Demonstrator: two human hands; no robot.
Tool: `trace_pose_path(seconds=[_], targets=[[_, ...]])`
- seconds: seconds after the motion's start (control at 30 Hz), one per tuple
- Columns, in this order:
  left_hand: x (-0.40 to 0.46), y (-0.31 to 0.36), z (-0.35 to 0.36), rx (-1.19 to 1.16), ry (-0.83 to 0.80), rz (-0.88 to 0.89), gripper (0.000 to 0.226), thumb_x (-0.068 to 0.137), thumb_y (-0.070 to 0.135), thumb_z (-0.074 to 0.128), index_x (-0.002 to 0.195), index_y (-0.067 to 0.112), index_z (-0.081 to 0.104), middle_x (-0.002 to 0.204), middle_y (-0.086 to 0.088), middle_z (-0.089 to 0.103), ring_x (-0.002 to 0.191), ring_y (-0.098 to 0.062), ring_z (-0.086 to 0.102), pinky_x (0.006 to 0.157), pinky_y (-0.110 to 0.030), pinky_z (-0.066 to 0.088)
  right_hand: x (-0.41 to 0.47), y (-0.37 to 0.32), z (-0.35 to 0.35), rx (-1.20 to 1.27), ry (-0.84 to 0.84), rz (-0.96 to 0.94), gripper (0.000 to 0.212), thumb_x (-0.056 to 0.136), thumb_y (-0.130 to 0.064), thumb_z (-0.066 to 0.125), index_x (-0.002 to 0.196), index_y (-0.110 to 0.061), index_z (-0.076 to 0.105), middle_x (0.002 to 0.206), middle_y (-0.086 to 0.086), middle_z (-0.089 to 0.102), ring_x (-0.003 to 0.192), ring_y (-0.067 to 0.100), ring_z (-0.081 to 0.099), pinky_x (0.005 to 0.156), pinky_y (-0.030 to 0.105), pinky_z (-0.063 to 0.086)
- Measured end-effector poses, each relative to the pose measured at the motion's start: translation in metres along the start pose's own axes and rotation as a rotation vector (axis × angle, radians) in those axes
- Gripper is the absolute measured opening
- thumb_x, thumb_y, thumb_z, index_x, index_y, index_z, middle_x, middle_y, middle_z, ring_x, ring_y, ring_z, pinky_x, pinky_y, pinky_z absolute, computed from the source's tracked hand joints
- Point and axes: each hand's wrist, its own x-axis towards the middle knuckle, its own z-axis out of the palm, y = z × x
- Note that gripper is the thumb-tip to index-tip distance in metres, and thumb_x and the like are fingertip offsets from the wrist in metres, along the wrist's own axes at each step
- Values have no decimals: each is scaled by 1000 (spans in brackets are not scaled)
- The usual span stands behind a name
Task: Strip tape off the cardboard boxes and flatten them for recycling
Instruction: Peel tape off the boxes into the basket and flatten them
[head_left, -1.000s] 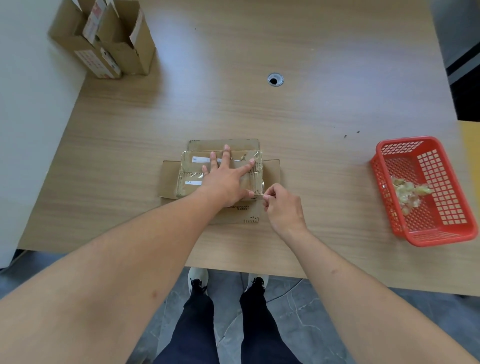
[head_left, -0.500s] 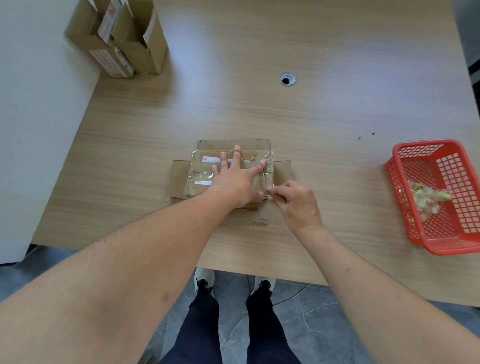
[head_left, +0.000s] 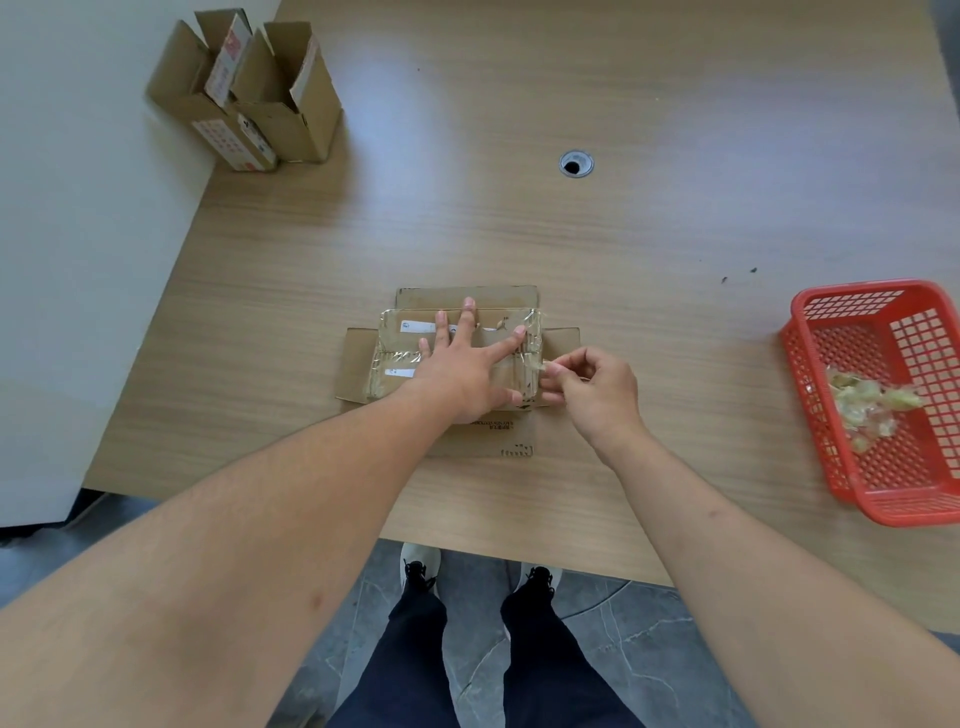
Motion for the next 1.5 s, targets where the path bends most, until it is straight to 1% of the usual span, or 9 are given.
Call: trace_pose_path(seconds=[0.1,0.2,0.37,0.6,0.67,0.87,1.07,1.3,1.5], targets=[[-1,1,-1,4,-7,-12,85,90,68,59,151,64,-1,163,-4,-35,150,-42,-27,123,-61,-1,3,2,6,-154,75,-126,9,89,-10,79,82,-10,73,78,4,74,71,15,75,61,30,62],[1,1,0,-1,-9,-19,85,90,68,59,151,65,0,163,-4,-35,150,-42,-27,123,-61,-2,6,12,7,-486,97,-474,5,84,-15,82,80,-13,79,80,1,73,74,20,69,68,36,56],[1,2,0,-5,-12,-22,83,90,67,59,152,64,3,163,-4,-34,150,-41,-26,123,-60,-1,-5,19,3,-598,-84,-741,5,89,-8,75,91,-7,80,95,5,67,81,21,65,74,31,54],[0,3,-2,10,-14,-25,86,89,68,60,152,63,2,163,-5,-34,151,-42,-24,124,-60,1,6,-12,2,-412,-126,-198,31,74,-12,91,100,-27,81,69,-12,68,64,3,61,65,14,48],[0,2,-1,11,-10,-19,87,89,68,60,152,63,1,163,-5,-33,151,-43,-24,124,-61,2,7,-12,4,-457,-108,-196,35,74,-15,91,105,-27,81,72,-7,68,64,7,59,68,17,48],[2,1,0,40,-10,-7,88,89,69,58,152,62,-2,163,-7,-34,150,-45,-23,123,-63,4,2,-11,15,-654,-8,-326,4,82,-16,83,82,-19,80,85,-1,71,80,18,65,75,29,48],[1,-2,1,58,-19,21,86,92,70,54,153,61,-6,161,-8,-37,149,-46,-25,123,-63,3,5,-11,26,-425,172,-15,15,87,-27,77,75,-25,69,76,-10,72,81,18,71,83,39,58],[3,-6,7,99,-14,35,82,94,71,47,151,62,-11,159,-8,-41,148,-47,-27,123,-63,2,-4,-11,36,-464,253,85,12,96,-28,66,87,-22,62,86,-9,64,91,21,59,77,31,41],[2,-5,4,97,-23,40,81,95,70,47,151,62,-11,159,-8,-41,148,-46,-27,123,-63,2,-9,-11,49,-355,391,156,15,96,-30,64,83,-23,59,84,-8,66,89,24,62,77,33,44]])
